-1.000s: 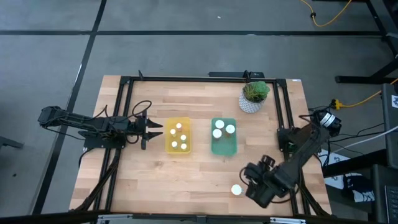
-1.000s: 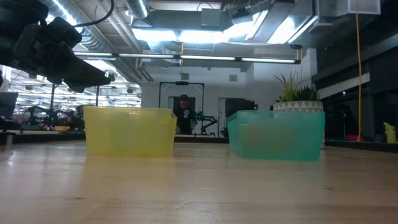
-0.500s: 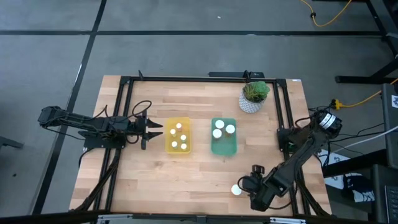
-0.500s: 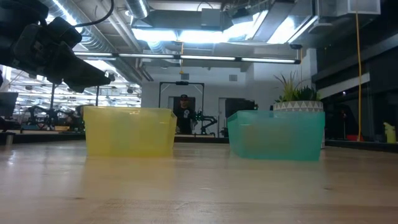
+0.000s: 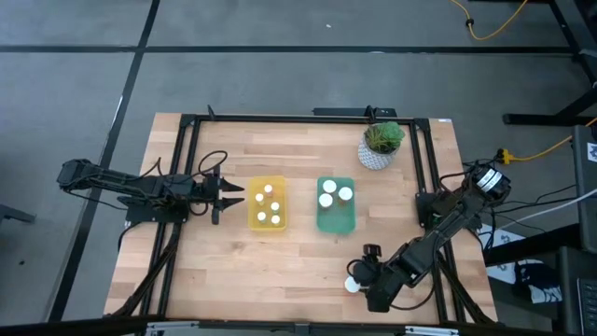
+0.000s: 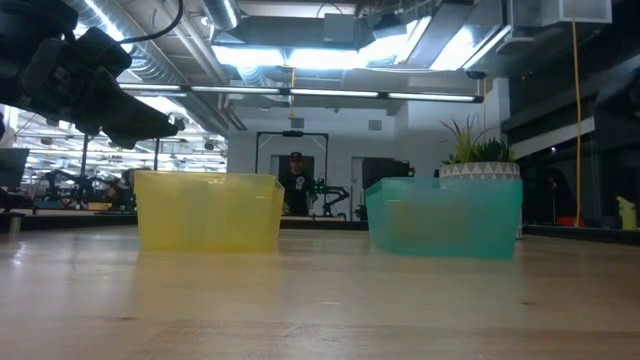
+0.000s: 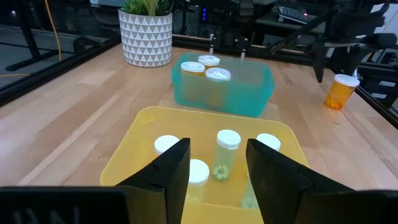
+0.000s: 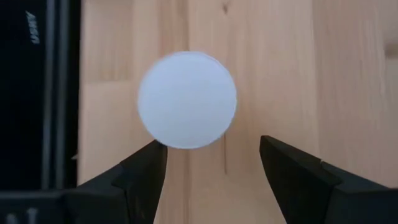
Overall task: Pick and place medicine bottles into bin by pill shape (circle, oval)
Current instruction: Put the large orange pill bottle into the green bin
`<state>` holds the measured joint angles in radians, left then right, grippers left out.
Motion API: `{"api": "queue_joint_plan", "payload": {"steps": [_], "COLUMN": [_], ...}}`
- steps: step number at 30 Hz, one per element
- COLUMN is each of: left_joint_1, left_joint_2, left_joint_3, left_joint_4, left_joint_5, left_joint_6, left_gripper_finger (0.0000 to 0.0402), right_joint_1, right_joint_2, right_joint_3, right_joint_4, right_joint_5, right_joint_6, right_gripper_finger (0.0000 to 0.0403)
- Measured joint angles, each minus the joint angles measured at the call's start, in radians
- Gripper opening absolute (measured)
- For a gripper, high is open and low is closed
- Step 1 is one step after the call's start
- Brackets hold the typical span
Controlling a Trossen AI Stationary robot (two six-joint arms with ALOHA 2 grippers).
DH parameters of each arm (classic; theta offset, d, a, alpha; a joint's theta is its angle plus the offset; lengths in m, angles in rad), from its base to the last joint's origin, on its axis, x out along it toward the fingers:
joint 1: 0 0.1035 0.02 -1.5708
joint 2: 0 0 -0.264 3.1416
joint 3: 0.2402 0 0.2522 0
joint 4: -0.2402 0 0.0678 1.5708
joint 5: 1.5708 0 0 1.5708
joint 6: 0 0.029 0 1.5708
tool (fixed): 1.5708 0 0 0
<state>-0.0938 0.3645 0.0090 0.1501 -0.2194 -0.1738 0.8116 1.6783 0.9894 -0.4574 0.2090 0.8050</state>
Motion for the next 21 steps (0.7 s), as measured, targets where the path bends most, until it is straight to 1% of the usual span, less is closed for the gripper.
{"api": "queue_joint_plan", "payload": {"steps": [3, 9, 21], "left_joint_1": [0.0, 0.0, 0.0], "left_joint_2": [0.0, 0.0, 0.0], "left_joint_3": [0.0, 0.0, 0.0], "left_joint_4": [0.0, 0.0, -0.001], "left_joint_5": [0.0, 0.0, 0.0], "left_joint_6": [0.0, 0.0, 0.0], "left_gripper_finger": [0.015, 0.015, 0.015], "right_joint_1": [0.0, -0.005, -0.078], "right_joint_2": [0.0, 0.003, 0.02], "right_joint_3": [0.0, 0.0, 0.0], "right_joint_4": [0.036, 0.042, 0.047], "right_joint_5": [-0.003, 0.004, 0.024], "right_joint_6": [-0.027, -0.028, -0.033], "right_gripper_finger": [0.0259, 0.0259, 0.0259]}}
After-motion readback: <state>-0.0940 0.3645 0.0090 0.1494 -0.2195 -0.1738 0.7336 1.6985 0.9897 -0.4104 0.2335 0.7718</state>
